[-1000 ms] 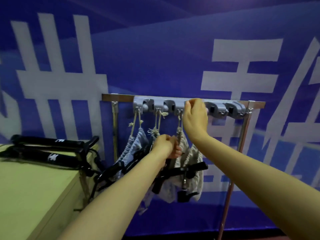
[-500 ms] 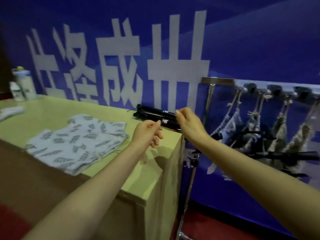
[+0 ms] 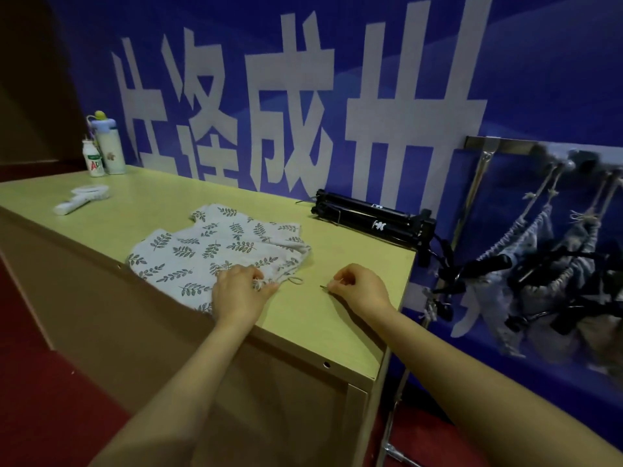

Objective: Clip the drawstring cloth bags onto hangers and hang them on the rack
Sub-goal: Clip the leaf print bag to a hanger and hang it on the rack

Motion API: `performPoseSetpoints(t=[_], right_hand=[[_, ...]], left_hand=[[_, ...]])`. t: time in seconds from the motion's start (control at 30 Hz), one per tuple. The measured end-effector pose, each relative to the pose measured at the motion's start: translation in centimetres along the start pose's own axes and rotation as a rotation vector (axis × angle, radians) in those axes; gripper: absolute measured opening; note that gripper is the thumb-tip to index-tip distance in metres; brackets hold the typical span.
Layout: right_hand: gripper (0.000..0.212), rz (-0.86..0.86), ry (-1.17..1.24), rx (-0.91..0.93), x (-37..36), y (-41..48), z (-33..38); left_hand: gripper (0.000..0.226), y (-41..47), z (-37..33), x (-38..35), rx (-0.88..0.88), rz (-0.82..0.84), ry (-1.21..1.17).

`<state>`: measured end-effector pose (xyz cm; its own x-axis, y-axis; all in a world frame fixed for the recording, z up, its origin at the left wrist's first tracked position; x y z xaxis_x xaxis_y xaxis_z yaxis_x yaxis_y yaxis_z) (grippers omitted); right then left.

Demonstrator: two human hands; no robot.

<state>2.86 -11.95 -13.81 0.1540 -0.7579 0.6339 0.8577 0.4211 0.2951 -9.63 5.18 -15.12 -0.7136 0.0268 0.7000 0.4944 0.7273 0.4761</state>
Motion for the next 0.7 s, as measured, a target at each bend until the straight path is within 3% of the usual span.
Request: performPoseSetpoints(t=[0.23,0.7], right_hand=[[0.012,-0.046,-0.102,0.099,-0.47,-0.16,-0.29],[0.017,-0.068,-0.220,0.180,-1.10,0.15,-0.13]], left_hand=[[0.039,-0.63,0.22,0.00,-0.036,-0.080,-0.037],[0.016,-0.57,0.12,0.13,0.034,-0.124,-0.072]])
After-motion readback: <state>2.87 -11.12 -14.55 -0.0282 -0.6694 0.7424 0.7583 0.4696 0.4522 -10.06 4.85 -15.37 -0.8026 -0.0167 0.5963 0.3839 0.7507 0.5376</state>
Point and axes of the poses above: each hand's wrist, its own y-axis towards the middle knuckle, its own x-axis out of the back of the hand, z = x × y, the point moved 2 cm from there along y, towards the middle knuckle, and after that the axes turned 8 degrees about -z, right-handed, at the moved point
